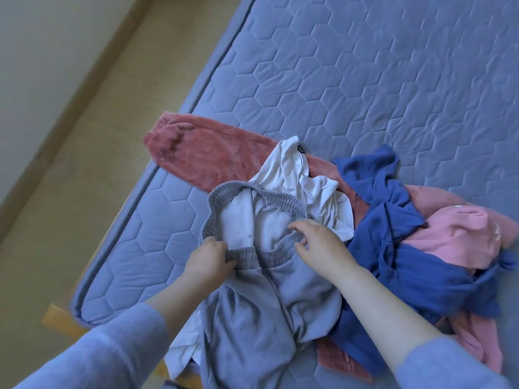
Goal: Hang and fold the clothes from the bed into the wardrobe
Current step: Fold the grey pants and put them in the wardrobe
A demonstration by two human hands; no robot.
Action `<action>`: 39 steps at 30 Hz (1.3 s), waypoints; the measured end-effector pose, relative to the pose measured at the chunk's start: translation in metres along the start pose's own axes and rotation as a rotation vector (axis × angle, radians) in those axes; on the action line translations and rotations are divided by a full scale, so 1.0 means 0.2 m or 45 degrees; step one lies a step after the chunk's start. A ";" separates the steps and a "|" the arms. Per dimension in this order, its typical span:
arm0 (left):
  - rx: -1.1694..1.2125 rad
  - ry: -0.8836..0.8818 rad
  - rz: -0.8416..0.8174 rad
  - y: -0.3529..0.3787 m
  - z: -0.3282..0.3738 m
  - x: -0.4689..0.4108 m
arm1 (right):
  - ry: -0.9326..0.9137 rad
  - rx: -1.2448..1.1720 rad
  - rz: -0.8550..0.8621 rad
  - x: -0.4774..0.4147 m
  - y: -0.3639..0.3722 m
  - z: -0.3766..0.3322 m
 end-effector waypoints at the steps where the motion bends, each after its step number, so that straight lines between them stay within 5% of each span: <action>1: 0.019 -0.005 0.009 -0.01 -0.02 0.02 | -0.018 0.077 -0.038 -0.03 -0.01 0.00; 9: 0.150 0.028 0.210 -0.13 -0.16 0.13 | 0.045 0.888 -0.412 -0.18 -0.06 0.00; 12: 0.199 0.022 0.291 -0.22 -0.20 0.17 | 0.090 0.947 -0.403 -0.14 -0.12 0.00; 24: 0.152 0.141 0.663 -1.06 -0.13 0.58 | 0.031 0.645 0.177 0.36 -0.82 -0.39; 39: 0.089 0.349 1.370 -2.37 0.07 1.44 | -0.154 0.742 0.858 1.30 -1.80 -1.18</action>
Point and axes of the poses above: each hand's wrist, its own x-axis away from the middle knuckle, its own y-axis out of the palm, z = x × y, the point moved 3 cm from there along -x, towards the middle knuckle, and after that the axes turned 12 degrees about -x, right-handed, at the moved point
